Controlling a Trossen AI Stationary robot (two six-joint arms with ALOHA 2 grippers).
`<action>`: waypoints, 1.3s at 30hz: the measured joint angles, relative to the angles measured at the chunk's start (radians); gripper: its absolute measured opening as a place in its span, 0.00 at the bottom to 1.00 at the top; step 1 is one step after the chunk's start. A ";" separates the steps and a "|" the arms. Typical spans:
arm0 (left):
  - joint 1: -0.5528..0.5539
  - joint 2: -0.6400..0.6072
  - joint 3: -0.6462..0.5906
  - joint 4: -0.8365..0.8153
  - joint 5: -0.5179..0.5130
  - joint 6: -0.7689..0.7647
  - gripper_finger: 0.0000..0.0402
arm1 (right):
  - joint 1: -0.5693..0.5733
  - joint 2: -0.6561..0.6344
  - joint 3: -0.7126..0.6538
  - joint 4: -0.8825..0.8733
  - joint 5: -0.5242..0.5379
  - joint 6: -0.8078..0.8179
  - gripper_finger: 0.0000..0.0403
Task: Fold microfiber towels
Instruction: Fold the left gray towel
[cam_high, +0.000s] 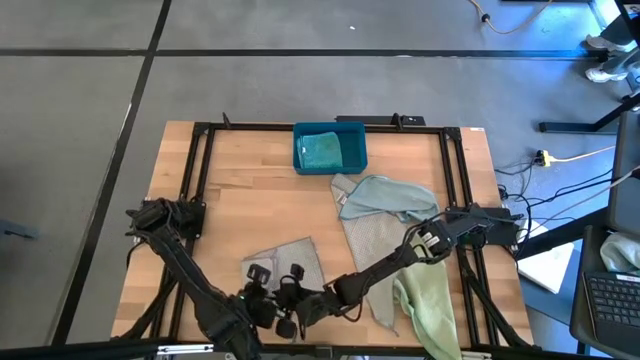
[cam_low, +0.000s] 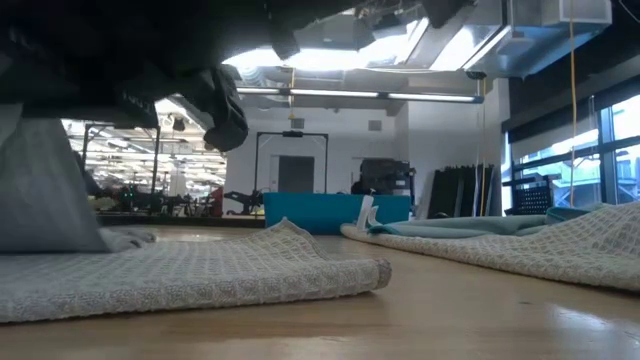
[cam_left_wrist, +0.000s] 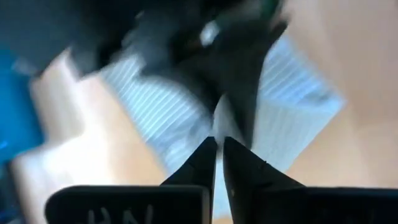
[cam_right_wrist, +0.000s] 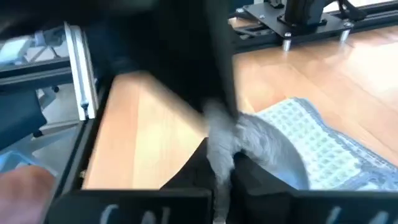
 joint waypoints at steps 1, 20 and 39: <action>-0.003 -0.004 0.000 -0.037 -0.013 -0.017 0.07 | 0.000 0.000 0.000 -0.002 -0.035 0.002 0.02; -0.037 -0.097 -0.001 -0.144 -0.170 -0.124 0.10 | 0.001 0.000 0.000 -0.113 -0.338 0.304 0.05; 0.132 -0.299 -0.350 0.465 0.295 0.417 0.19 | 0.067 -0.001 0.130 -0.459 -0.332 0.178 0.02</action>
